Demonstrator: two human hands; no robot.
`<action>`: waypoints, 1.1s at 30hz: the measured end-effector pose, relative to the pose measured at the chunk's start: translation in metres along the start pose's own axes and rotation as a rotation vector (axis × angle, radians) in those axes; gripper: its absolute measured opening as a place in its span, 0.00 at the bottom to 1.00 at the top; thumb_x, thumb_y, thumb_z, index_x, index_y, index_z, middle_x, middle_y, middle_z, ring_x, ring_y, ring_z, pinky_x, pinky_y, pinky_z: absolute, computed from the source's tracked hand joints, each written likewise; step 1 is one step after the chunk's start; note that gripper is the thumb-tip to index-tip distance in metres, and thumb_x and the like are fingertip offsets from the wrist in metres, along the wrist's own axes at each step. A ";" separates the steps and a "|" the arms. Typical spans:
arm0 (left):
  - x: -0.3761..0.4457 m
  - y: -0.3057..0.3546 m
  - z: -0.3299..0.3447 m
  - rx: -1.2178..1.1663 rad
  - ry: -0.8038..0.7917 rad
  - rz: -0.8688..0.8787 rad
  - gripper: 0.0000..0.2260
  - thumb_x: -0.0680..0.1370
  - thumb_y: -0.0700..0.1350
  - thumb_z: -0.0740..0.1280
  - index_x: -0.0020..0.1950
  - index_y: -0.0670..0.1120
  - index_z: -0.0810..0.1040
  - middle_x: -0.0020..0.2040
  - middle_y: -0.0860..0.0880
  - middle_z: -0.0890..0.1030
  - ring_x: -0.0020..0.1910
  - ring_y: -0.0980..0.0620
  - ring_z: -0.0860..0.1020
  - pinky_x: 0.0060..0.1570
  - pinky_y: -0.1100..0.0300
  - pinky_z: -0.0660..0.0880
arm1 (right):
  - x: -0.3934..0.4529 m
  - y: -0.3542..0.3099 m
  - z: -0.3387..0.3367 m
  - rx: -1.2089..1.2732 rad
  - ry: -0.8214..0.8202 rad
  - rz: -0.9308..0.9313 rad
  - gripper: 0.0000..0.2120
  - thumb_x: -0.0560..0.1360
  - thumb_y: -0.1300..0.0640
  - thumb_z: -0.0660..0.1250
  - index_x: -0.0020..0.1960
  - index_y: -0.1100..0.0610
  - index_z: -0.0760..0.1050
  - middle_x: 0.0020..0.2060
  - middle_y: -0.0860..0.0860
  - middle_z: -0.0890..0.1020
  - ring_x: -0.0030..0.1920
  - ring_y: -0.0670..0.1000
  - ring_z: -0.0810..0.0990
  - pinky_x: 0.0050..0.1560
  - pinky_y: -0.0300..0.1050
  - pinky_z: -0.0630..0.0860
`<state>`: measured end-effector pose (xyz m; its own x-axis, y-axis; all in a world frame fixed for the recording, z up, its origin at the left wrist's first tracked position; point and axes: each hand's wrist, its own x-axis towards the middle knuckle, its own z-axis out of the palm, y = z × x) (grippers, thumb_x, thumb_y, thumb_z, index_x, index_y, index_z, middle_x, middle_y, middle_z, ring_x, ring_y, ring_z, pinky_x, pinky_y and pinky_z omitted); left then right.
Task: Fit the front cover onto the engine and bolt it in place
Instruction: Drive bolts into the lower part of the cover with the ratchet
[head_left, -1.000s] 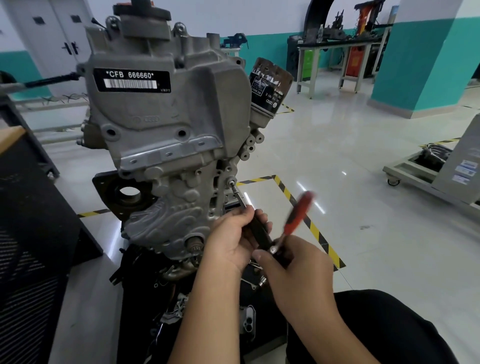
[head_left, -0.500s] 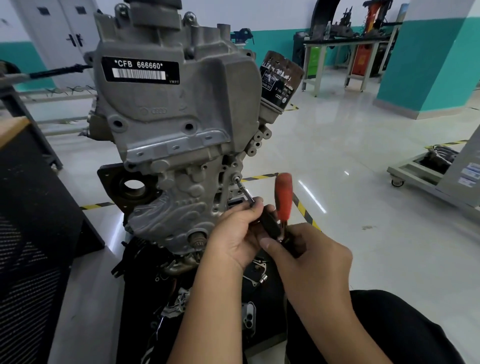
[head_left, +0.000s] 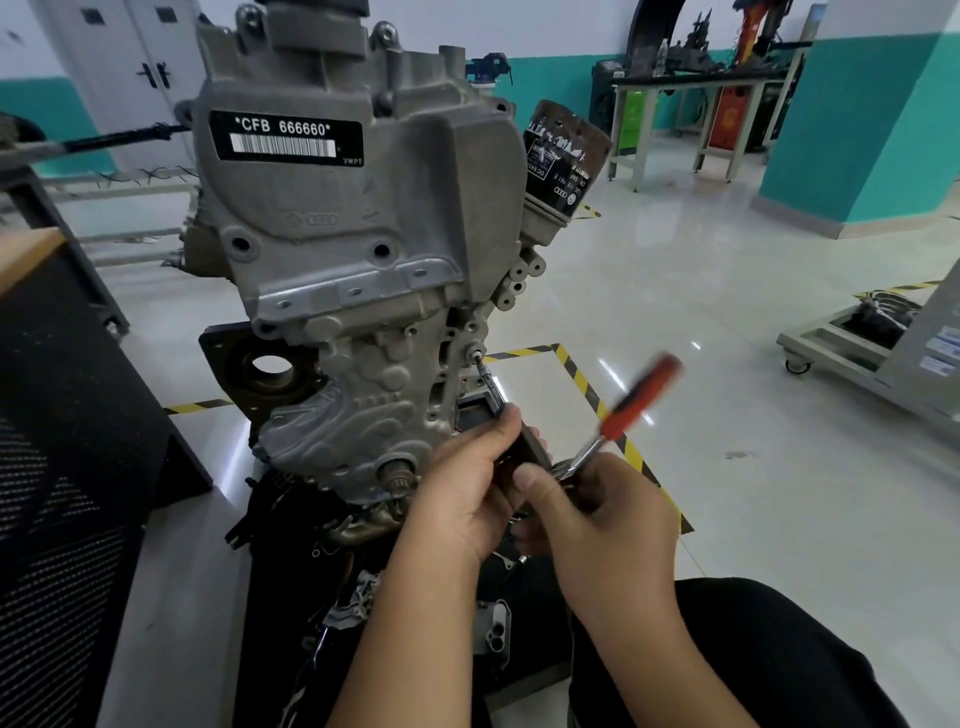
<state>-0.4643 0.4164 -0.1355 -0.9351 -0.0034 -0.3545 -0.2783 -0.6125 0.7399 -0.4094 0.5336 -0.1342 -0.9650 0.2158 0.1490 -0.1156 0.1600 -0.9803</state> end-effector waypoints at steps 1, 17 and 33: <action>-0.001 0.001 0.000 -0.017 -0.012 -0.039 0.10 0.74 0.49 0.74 0.45 0.41 0.84 0.45 0.42 0.85 0.41 0.45 0.84 0.42 0.55 0.81 | -0.002 -0.004 0.002 0.299 -0.051 0.202 0.10 0.75 0.54 0.77 0.40 0.59 0.82 0.31 0.53 0.85 0.30 0.53 0.85 0.31 0.47 0.83; 0.009 -0.007 0.017 -0.025 0.193 0.001 0.11 0.76 0.34 0.73 0.33 0.37 0.81 0.30 0.41 0.80 0.26 0.47 0.79 0.31 0.55 0.81 | 0.005 -0.004 0.002 0.660 -0.110 0.680 0.11 0.78 0.57 0.73 0.51 0.67 0.82 0.34 0.57 0.84 0.29 0.51 0.83 0.29 0.42 0.81; 0.071 0.054 0.020 -0.171 0.244 0.002 0.07 0.82 0.39 0.67 0.45 0.39 0.77 0.26 0.45 0.82 0.25 0.52 0.82 0.25 0.59 0.79 | 0.014 -0.013 -0.008 0.597 -0.116 0.646 0.13 0.75 0.58 0.75 0.50 0.65 0.76 0.32 0.63 0.79 0.24 0.51 0.78 0.24 0.42 0.76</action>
<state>-0.5499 0.3989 -0.1095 -0.8496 -0.1818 -0.4951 -0.2159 -0.7365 0.6410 -0.4196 0.5420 -0.1180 -0.8985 -0.0143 -0.4388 0.3875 -0.4953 -0.7775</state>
